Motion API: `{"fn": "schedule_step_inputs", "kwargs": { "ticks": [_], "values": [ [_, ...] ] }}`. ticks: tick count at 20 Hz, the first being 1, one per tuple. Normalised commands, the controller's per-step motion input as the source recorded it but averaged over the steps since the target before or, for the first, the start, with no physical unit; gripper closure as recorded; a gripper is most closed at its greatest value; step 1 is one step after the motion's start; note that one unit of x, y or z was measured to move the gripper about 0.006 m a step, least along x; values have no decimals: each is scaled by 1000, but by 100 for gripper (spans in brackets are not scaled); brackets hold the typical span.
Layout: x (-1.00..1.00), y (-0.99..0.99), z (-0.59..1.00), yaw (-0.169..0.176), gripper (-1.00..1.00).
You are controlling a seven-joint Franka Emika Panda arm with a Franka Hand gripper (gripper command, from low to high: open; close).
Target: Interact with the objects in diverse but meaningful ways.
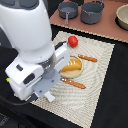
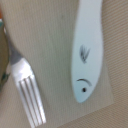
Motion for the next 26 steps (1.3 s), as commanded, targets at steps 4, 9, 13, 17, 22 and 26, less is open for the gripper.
{"fn": "schedule_step_inputs", "kwargs": {
  "ticks": [4,9,13,17,22,26],
  "values": [
    [289,981,216,17,-100],
    [297,962,167,8,-100],
    [302,952,234,0,-100],
    [172,961,181,0,-100],
    [-22,978,37,0,-100],
    [-195,919,13,-28,-100]
  ]
}}
